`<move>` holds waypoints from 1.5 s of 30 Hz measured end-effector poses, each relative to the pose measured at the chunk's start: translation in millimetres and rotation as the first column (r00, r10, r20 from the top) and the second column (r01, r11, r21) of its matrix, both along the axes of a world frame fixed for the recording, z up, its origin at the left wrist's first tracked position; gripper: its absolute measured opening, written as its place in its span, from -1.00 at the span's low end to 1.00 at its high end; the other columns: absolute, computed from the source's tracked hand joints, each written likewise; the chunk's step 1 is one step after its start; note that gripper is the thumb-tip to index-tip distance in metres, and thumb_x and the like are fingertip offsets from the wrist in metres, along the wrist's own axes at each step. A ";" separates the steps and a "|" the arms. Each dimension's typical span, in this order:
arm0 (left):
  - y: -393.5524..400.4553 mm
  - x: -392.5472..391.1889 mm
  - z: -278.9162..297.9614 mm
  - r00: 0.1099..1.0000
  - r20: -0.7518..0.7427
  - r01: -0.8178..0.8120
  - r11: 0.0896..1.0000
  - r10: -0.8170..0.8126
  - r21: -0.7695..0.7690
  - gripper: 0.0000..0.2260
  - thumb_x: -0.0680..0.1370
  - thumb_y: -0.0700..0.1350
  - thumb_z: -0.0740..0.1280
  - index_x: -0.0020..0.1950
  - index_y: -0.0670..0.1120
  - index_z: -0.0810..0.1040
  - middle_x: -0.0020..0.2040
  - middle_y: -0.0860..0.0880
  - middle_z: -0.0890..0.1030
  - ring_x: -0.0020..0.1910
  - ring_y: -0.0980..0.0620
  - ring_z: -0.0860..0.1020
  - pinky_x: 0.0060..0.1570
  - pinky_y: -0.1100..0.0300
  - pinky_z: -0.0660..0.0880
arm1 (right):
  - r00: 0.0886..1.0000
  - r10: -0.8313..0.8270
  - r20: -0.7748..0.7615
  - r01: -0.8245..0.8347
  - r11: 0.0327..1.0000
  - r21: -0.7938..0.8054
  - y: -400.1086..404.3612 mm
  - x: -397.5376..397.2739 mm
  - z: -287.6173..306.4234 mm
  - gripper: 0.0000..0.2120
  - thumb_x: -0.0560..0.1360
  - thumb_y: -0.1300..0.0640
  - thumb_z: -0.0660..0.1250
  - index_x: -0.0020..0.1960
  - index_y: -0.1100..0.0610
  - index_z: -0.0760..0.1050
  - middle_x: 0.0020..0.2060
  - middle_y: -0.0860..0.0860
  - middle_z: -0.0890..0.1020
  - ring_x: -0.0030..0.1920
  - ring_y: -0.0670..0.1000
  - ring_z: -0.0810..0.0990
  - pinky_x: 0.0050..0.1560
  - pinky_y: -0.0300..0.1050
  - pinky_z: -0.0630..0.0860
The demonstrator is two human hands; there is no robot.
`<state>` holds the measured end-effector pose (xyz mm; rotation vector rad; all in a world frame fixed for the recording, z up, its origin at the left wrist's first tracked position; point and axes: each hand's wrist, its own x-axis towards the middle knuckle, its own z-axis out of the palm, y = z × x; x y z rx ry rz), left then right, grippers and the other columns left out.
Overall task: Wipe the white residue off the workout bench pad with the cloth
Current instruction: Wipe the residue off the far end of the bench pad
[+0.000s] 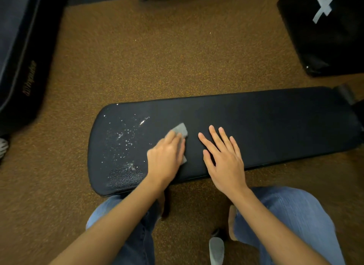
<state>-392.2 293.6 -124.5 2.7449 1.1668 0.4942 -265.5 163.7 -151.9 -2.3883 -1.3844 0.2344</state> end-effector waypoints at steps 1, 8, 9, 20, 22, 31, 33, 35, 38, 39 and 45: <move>-2.7 -3.1 -0.4 0.999 0.003 0.036 0.999 -0.036 0.026 -0.82 0.61 -0.01 0.29 -0.08 -0.05 0.61 -0.17 0.01 0.54 -0.34 -0.04 0.58 -0.59 0.08 0.44 | 1.000 0.001 0.005 -0.001 1.000 -0.002 0.5 0.5 -0.2 -0.56 0.65 -0.04 0.00 0.53 -0.15 0.20 0.56 -0.07 0.17 0.57 -0.03 0.01 0.55 0.02 0.02; 87.8 48.7 -7.3 0.996 -0.078 -0.015 0.977 0.032 0.212 -0.75 0.61 0.01 0.26 -0.18 -0.08 0.58 -0.21 -0.06 0.52 -0.33 -0.14 0.58 -0.51 0.19 0.19 | 1.000 -0.002 -0.016 0.003 1.000 0.017 0.9 0.2 -1.4 -0.57 0.65 -0.03 0.03 0.52 -0.15 0.22 0.55 -0.09 0.17 0.57 -0.04 0.00 0.55 0.01 0.00; 95.6 53.8 -6.5 0.997 -0.065 -0.035 0.984 0.047 0.172 -0.74 0.61 0.01 0.26 -0.17 -0.10 0.59 -0.19 -0.07 0.53 -0.29 -0.17 0.59 -0.47 0.16 0.18 | 1.000 -0.003 -0.015 0.003 1.000 0.016 1.0 0.6 -1.6 -0.57 0.65 -0.03 0.03 0.52 -0.15 0.22 0.55 -0.09 0.17 0.57 -0.04 0.01 0.55 0.01 0.00; 40.9 26.1 -8.1 0.963 -0.006 0.266 0.955 -0.268 0.132 -0.75 0.62 0.03 0.25 -0.17 -0.04 0.58 -0.24 0.00 0.50 -0.32 -0.02 0.56 -0.60 0.09 0.41 | 1.000 -0.004 0.000 0.004 1.000 0.010 0.7 0.9 -2.3 -0.56 0.65 -0.03 0.04 0.52 -0.14 0.22 0.55 -0.07 0.17 0.57 -0.03 0.01 0.55 0.00 -0.01; 68.2 41.1 -11.4 0.980 -0.021 0.198 0.964 -0.197 0.179 -0.75 0.61 0.03 0.26 -0.18 -0.06 0.57 -0.23 -0.04 0.50 -0.30 -0.09 0.57 -0.58 0.10 0.41 | 1.000 -0.006 -0.010 0.006 1.000 0.016 0.4 0.1 -2.6 -0.56 0.65 -0.03 0.05 0.52 -0.14 0.22 0.55 -0.08 0.17 0.57 -0.03 0.01 0.55 0.01 -0.01; 35.0 46.0 -13.5 0.994 0.091 -0.061 0.996 0.055 0.065 -0.76 0.60 0.01 0.27 -0.19 -0.09 0.57 -0.19 -0.05 0.53 -0.29 -0.10 0.58 -0.51 0.05 0.45 | 1.000 0.000 0.001 0.000 1.000 0.004 0.7 0.1 -1.8 -0.56 0.65 -0.03 0.02 0.53 -0.14 0.20 0.56 -0.08 0.15 0.57 -0.04 0.00 0.54 0.03 0.03; 2.7 28.9 -11.5 0.995 0.070 0.062 0.996 -0.067 0.071 -0.77 0.61 0.01 0.25 -0.13 -0.07 0.58 -0.18 -0.01 0.54 -0.31 -0.01 0.56 -0.55 0.07 0.46 | 1.000 0.008 0.005 -0.008 1.000 0.000 -0.2 -0.3 -2.3 -0.56 0.65 -0.03 0.02 0.53 -0.13 0.21 0.56 -0.08 0.14 0.57 -0.04 -0.01 0.54 0.03 0.04; -13.8 17.1 -9.7 0.990 0.041 0.132 0.988 -0.135 0.081 -0.77 0.62 0.02 0.23 -0.09 -0.04 0.61 -0.19 0.03 0.54 -0.32 0.06 0.53 -0.61 0.11 0.42 | 1.000 0.007 0.005 -0.007 1.000 -0.001 -0.3 0.4 -2.4 -0.56 0.65 -0.04 0.01 0.52 -0.13 0.22 0.56 -0.08 0.14 0.57 -0.04 0.00 0.54 0.04 0.05; 2.6 22.4 -12.3 0.989 -0.003 0.148 0.979 -0.149 0.138 -0.75 0.64 0.03 0.22 -0.12 -0.05 0.58 -0.21 0.02 0.51 -0.32 0.04 0.53 -0.62 0.09 0.40 | 1.000 0.003 0.005 -0.003 1.000 -0.004 0.5 1.0 -1.4 -0.56 0.65 -0.04 0.01 0.53 -0.14 0.20 0.56 -0.08 0.14 0.57 -0.05 -0.01 0.54 0.03 0.04; 15.1 27.2 -14.0 0.991 -0.010 0.130 0.978 -0.130 0.162 -0.75 0.64 0.03 0.22 -0.15 -0.05 0.56 -0.22 0.00 0.49 -0.31 0.01 0.54 -0.61 0.08 0.41 | 1.000 0.004 0.004 -0.004 1.000 -0.007 0.4 0.6 -1.1 -0.56 0.65 -0.04 0.01 0.53 -0.15 0.19 0.56 -0.09 0.13 0.57 -0.06 -0.01 0.54 0.02 0.03; 69.3 40.6 -12.6 0.995 0.032 -0.098 0.977 0.094 0.187 -0.74 0.60 0.03 0.27 -0.20 -0.08 0.54 -0.22 -0.05 0.48 -0.31 -0.10 0.58 -0.58 0.10 0.37 | 1.000 -0.004 0.000 0.004 1.000 0.001 -0.3 0.3 -1.8 -0.56 0.65 -0.04 0.02 0.53 -0.17 0.18 0.56 -0.10 0.14 0.57 -0.06 -0.01 0.54 0.01 0.00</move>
